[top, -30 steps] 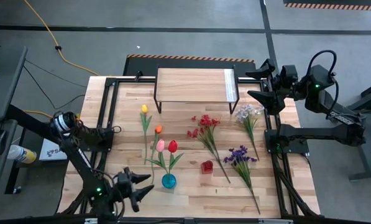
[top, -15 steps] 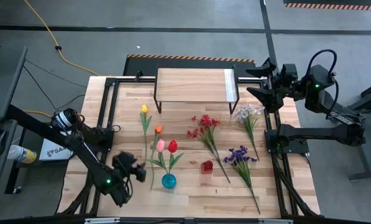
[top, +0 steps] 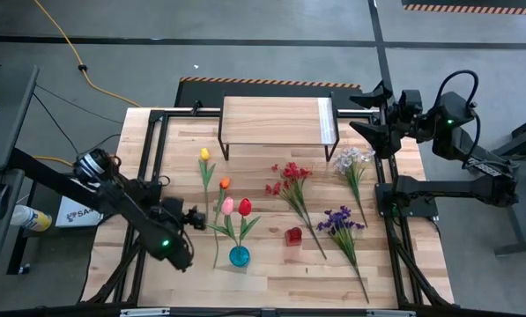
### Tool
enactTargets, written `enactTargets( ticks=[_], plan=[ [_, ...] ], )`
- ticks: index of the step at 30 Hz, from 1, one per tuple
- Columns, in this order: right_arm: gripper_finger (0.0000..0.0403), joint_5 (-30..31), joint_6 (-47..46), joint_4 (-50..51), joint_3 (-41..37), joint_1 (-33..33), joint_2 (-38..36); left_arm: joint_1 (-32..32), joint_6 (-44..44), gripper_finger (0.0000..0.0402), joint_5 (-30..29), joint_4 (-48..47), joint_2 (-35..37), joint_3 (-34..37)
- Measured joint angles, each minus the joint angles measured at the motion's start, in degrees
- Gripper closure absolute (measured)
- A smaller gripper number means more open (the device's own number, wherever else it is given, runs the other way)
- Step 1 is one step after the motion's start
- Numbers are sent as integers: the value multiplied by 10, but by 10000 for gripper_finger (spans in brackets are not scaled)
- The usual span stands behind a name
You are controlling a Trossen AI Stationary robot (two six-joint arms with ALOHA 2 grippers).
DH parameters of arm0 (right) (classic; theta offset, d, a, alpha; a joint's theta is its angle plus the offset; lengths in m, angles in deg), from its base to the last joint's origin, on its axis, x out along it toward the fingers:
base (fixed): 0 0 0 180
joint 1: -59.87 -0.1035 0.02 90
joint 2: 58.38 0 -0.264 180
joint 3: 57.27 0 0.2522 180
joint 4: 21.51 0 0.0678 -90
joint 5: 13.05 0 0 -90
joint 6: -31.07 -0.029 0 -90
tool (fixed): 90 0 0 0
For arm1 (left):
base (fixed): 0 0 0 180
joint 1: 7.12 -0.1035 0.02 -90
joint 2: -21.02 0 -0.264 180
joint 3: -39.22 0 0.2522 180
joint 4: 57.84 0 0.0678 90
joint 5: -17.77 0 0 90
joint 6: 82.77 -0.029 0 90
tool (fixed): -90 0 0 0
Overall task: Pick and place flowers into a vace then onto a shelf
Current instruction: Put the yellow tulip into the blue transparent vase
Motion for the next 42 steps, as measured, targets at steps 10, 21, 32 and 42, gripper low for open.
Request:
enactTargets(
  ticks=[10,21,32,42],
  plan=[
    [49,0,-2,-1,0,0,0,-85,-6,124,6,189,66,155],
    [49,-2,-3,0,0,0,0,-141,-156,124,-34,363,208,266],
    [49,-2,1,0,0,0,0,-290,-374,124,34,458,233,266],
    [49,-6,-2,0,0,0,0,-405,-472,124,111,456,231,267]
  ],
)
